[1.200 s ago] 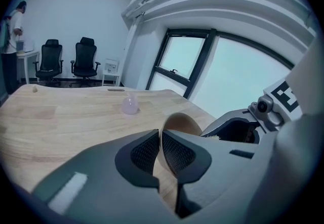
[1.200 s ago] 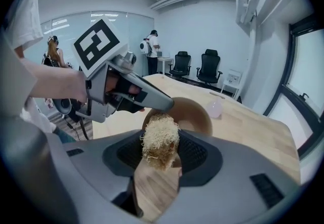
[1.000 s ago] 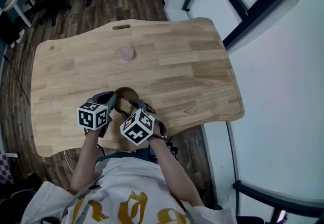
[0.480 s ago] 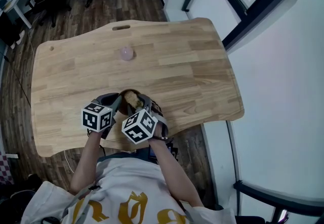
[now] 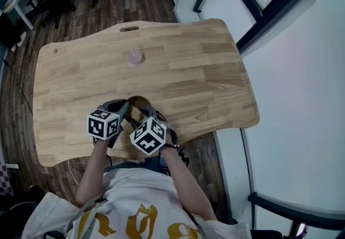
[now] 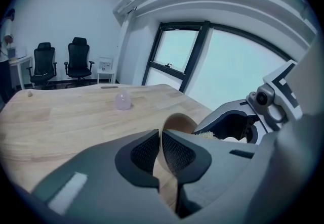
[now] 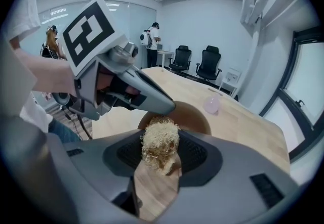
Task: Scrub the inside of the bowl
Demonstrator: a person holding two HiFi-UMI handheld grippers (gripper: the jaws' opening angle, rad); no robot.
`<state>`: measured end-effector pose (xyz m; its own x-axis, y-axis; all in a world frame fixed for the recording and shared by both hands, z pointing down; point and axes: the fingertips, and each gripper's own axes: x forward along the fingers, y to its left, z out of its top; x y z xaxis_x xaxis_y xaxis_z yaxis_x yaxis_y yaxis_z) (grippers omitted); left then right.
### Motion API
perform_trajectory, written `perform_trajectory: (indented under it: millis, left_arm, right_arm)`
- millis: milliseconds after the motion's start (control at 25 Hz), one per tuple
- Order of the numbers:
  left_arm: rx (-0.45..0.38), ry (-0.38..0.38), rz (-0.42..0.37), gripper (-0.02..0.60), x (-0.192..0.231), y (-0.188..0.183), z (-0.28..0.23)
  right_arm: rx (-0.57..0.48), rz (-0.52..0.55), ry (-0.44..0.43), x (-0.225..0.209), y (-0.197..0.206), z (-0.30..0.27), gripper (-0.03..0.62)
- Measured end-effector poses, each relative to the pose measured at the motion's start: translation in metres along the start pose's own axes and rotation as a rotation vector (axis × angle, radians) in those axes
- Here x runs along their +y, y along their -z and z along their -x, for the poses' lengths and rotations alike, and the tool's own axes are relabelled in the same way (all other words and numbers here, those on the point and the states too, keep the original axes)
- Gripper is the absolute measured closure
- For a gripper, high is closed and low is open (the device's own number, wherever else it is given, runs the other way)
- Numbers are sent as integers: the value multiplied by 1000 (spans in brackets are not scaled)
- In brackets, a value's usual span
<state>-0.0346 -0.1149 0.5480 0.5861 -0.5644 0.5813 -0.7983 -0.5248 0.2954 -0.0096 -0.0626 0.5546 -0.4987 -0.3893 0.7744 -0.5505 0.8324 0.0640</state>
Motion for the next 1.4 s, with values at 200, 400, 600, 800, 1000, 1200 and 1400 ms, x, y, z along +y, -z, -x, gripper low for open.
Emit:
perform_trajectory:
  millis: [200,400,600,800,1000,1200,1400]
  left_arm:
    - [5,-18,4,560,6,4,4]
    - [26,-34,-18,560,0,8,-1]
    - [40,-38,-35,560,-6,7,-5]
    - [29,-23,4,560,-7,6,-4]
    - [25,-27,9,560,-5,6,-3]
    - [17,-53,12,560,7,3,-2]
    - [23,-55,3,560,8,6,0]
  right_arm:
    - [91,-13,-41,2,11,0,408]
    - [189,-38,88,-19,20,0,408]
    - [154,-5,210,-38,16,2,408]
    - [51,-25,183,-33,5,3,408]
    - [29,-24,59,-9,1,-2,408]
    - [48,-38,13,-1,6,-6,408]
    - [115,-38,73,-5,16,-9,408]
